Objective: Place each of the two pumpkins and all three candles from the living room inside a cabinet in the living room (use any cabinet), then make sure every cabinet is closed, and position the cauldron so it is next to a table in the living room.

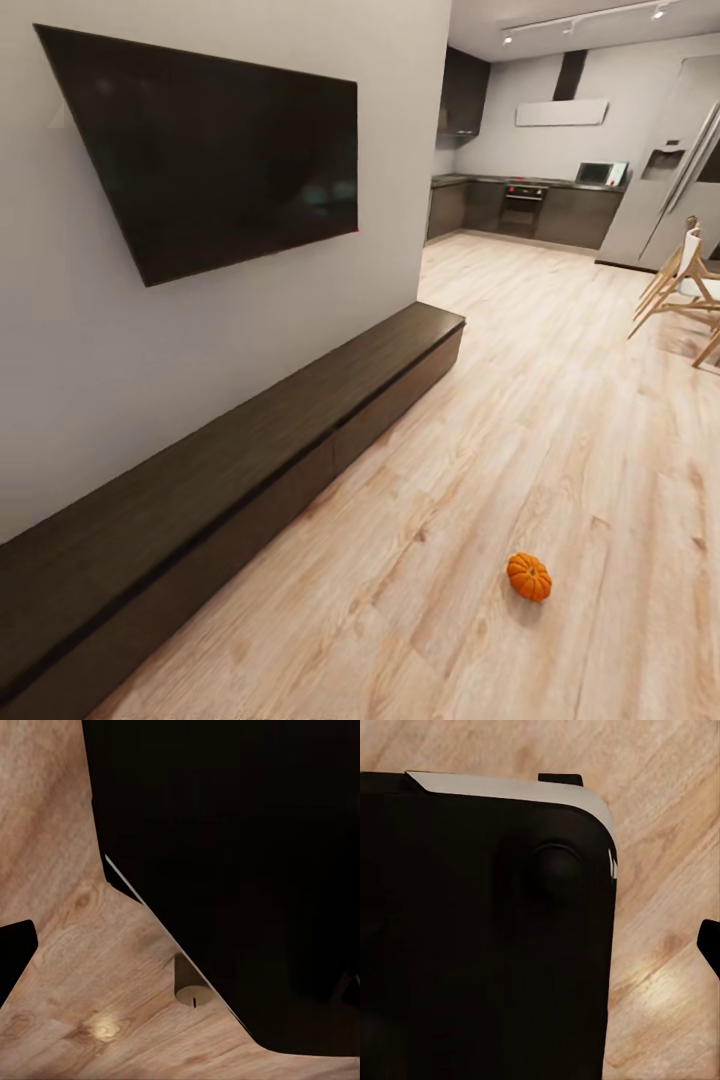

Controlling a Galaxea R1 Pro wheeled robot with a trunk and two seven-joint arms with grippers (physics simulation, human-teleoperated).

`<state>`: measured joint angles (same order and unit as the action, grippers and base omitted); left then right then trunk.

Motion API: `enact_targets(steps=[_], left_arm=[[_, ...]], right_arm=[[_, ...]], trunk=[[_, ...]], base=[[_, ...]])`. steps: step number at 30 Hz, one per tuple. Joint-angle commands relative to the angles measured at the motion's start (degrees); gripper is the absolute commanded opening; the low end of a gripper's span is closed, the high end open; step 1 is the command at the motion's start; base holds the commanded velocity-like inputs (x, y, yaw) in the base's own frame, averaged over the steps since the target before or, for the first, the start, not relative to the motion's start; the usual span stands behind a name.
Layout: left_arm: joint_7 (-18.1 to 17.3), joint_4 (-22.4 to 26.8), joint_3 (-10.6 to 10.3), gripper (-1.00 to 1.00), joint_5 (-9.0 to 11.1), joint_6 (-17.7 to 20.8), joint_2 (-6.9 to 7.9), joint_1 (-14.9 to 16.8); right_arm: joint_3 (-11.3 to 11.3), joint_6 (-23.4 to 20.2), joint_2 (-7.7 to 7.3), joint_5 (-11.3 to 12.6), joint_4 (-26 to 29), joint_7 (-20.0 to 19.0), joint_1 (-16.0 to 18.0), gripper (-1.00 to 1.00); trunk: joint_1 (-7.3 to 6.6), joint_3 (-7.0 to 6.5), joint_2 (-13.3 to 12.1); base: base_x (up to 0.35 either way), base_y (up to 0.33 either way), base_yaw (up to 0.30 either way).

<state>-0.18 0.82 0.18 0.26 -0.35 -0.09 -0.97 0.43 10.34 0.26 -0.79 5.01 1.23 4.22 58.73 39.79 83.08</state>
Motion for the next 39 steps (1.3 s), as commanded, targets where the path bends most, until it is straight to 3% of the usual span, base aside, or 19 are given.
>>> enact_targets(steps=[1, 10, 39], left_arm=[[0.0, 0.0, 0.0, 1.0, 0.0, 0.0, 0.0, 0.0], [0.0, 0.0, 0.0, 1.0, 0.0, 0.0, 0.0, 0.0], [0.0, 0.0, -0.1, 1.0, 0.0, 0.0, 0.0, 0.0]], right_arm=[[0.0, 0.0, -0.04, 0.0, 0.0, 0.0, 0.0, 1.0], [0.0, 0.1, -0.1, 0.0, 0.0, -0.4, 0.0, 1.0], [0.0, 0.1, 0.03, 0.0, 0.0, -0.6, 0.0, 1.0]], trunk=[[0.0, 0.01, 0.0], [0.0, 0.03, 0.0], [0.0, -1.23, 0.0]], base=[[0.0, 0.0, 0.042], [0.0, 0.0, 0.05], [0.0, 0.0, 0.232]])
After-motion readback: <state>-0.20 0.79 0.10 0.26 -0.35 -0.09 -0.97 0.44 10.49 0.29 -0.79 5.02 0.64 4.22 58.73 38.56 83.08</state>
